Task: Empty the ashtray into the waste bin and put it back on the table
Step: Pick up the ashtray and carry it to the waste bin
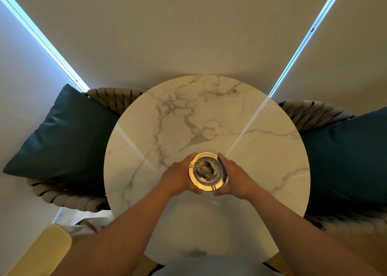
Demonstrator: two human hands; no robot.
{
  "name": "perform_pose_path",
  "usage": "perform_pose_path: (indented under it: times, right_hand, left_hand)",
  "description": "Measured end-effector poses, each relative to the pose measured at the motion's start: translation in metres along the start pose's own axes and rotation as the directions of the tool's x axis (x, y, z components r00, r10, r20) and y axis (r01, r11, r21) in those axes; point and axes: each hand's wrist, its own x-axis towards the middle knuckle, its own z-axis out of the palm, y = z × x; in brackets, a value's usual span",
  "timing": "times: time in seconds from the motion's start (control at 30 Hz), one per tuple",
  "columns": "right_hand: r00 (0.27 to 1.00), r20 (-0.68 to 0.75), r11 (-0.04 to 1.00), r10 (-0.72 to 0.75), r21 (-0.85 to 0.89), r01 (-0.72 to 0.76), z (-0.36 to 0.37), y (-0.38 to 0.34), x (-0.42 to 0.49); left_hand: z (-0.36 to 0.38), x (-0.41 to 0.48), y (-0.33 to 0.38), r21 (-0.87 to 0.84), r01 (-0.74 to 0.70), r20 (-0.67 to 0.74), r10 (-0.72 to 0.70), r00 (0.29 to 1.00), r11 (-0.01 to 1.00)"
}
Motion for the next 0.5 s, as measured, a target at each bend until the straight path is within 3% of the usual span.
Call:
perform_pose_path:
  times: [0.5]
  right_hand:
    - [0.997,-0.082,0.999,0.009,0.051,-0.004,0.02,-0.033,-0.024]
  left_hand:
    - [-0.016,-0.025,-0.03,-0.14,-0.16,-0.014,0.16,0.987,0.977]
